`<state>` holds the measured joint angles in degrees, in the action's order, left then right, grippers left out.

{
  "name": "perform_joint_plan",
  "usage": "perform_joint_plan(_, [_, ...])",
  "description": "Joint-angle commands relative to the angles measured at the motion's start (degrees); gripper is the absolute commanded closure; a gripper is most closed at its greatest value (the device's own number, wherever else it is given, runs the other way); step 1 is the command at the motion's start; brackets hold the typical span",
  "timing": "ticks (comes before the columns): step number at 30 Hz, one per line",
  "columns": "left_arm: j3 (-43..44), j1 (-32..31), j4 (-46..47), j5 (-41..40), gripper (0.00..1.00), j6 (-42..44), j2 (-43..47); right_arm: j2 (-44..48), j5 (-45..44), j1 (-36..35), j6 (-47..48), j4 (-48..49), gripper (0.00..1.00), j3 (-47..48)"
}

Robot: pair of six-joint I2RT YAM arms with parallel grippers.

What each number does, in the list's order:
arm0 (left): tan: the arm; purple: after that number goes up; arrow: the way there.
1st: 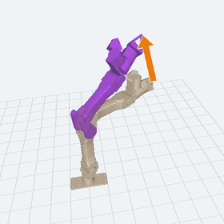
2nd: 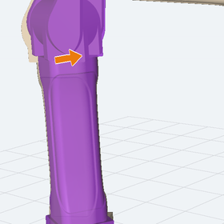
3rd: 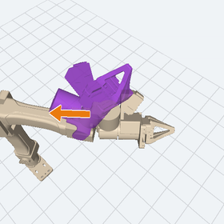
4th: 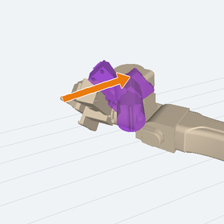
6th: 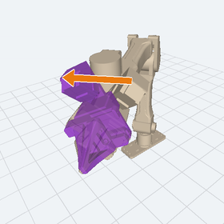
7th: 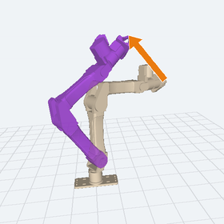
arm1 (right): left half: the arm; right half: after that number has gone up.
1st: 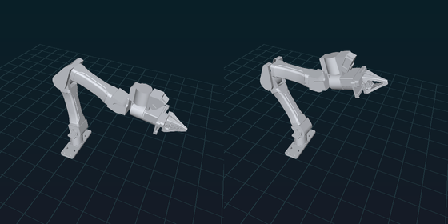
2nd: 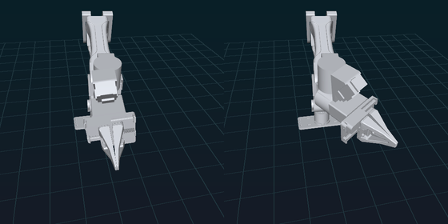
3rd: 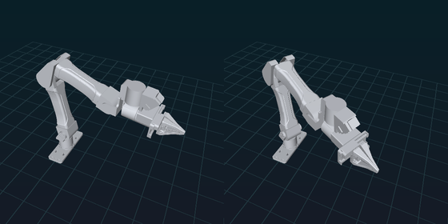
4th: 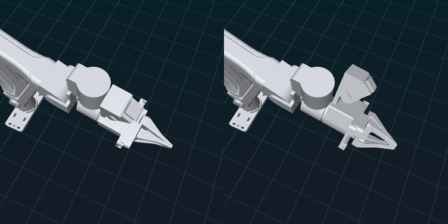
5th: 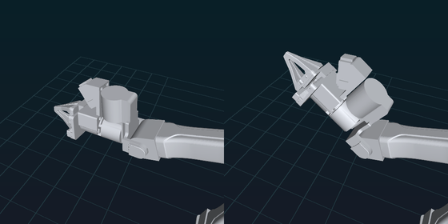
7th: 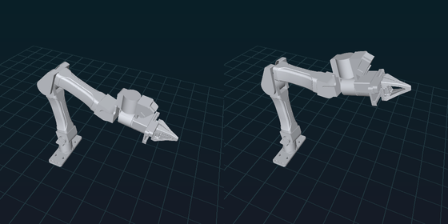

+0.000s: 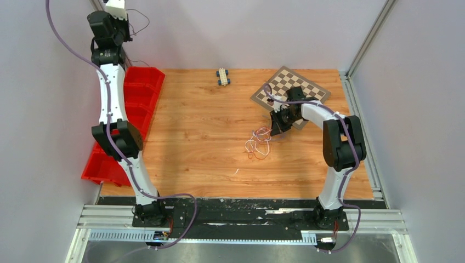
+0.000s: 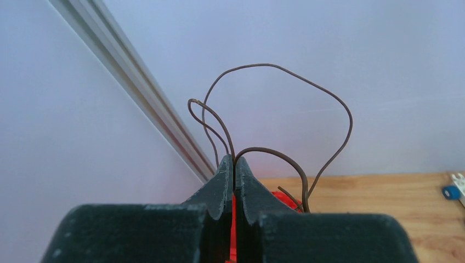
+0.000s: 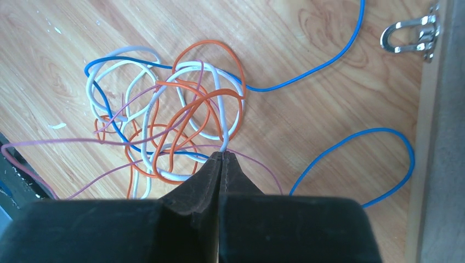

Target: Untangle the cables

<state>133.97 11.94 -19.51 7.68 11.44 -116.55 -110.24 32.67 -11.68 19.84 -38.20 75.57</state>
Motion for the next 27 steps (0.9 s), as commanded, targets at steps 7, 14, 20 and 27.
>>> perform_joint_plan(7, [-0.2,5.2,15.4,5.9,1.0,-8.6,-6.1,-2.0,1.2,0.1,0.6,-0.7,1.0,5.2])
perform_joint_plan(14, [-2.8,6.2,17.6,7.6,1.0,-5.8,-9.9,-2.7,0.8,0.1,0.9,-1.2,1.0,5.4])
perform_joint_plan(20, [-4.4,7.5,13.5,9.9,1.0,-3.6,-14.2,-2.6,0.6,0.1,1.2,-1.5,1.0,4.7])
perform_joint_plan(27, [-6.9,8.4,10.6,12.3,1.0,-3.7,-15.4,-2.5,0.2,0.1,1.6,-1.7,1.0,4.0])
